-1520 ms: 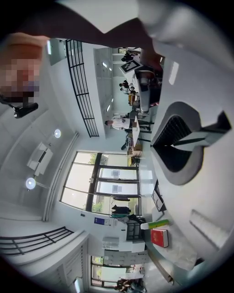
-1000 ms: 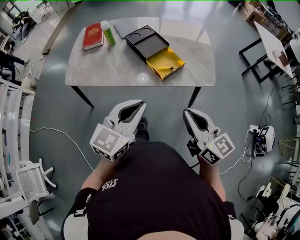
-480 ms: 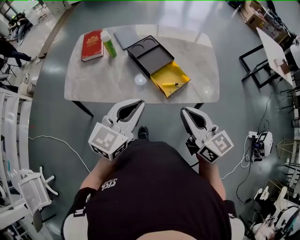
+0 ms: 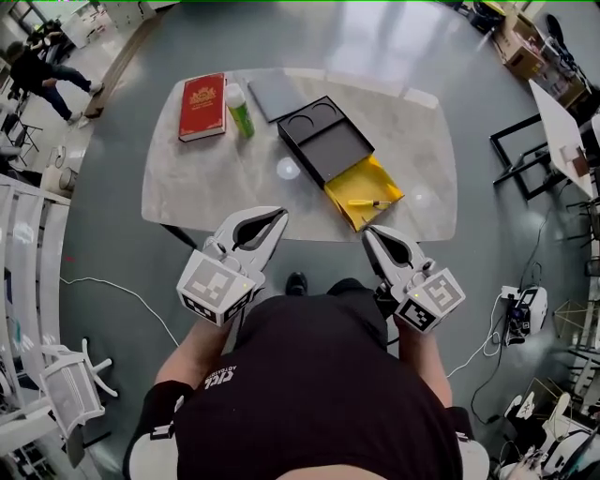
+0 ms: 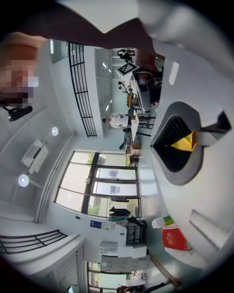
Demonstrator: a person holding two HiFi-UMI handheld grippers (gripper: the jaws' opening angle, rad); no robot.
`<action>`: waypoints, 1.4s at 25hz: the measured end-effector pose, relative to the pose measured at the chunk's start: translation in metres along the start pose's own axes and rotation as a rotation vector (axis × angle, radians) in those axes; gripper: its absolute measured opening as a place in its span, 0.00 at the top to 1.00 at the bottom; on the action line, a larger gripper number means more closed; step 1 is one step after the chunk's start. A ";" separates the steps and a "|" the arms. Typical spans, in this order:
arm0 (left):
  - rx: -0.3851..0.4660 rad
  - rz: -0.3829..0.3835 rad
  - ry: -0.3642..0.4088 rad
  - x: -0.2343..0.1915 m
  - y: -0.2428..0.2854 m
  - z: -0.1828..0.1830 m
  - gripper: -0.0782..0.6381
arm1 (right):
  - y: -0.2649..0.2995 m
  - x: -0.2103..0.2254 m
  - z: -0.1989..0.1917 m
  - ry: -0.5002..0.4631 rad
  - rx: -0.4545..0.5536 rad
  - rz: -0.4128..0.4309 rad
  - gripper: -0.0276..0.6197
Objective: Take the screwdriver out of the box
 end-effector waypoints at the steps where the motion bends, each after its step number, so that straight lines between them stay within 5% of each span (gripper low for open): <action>1: -0.003 0.009 -0.001 -0.006 0.001 0.000 0.89 | 0.005 0.003 0.001 0.002 -0.006 0.006 0.94; 14: 0.000 0.098 -0.068 -0.017 0.081 0.010 0.89 | 0.033 0.090 0.010 -0.015 -0.148 0.125 0.94; 23: 0.015 0.241 -0.088 -0.009 0.138 0.018 0.89 | 0.038 0.153 0.019 -0.050 -0.238 0.284 0.94; 35: -0.011 0.300 -0.164 -0.029 0.159 -0.020 0.89 | 0.078 0.175 -0.030 -0.175 -0.481 0.419 0.93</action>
Point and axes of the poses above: the fingertips, and each gripper's own axes: y forward along the fingers, x to its right, z out of its top, the point moved 2 cm from there along -y, backward along the fingers, and after that the axes turned 2 degrees about x, right-handed, at the moved point
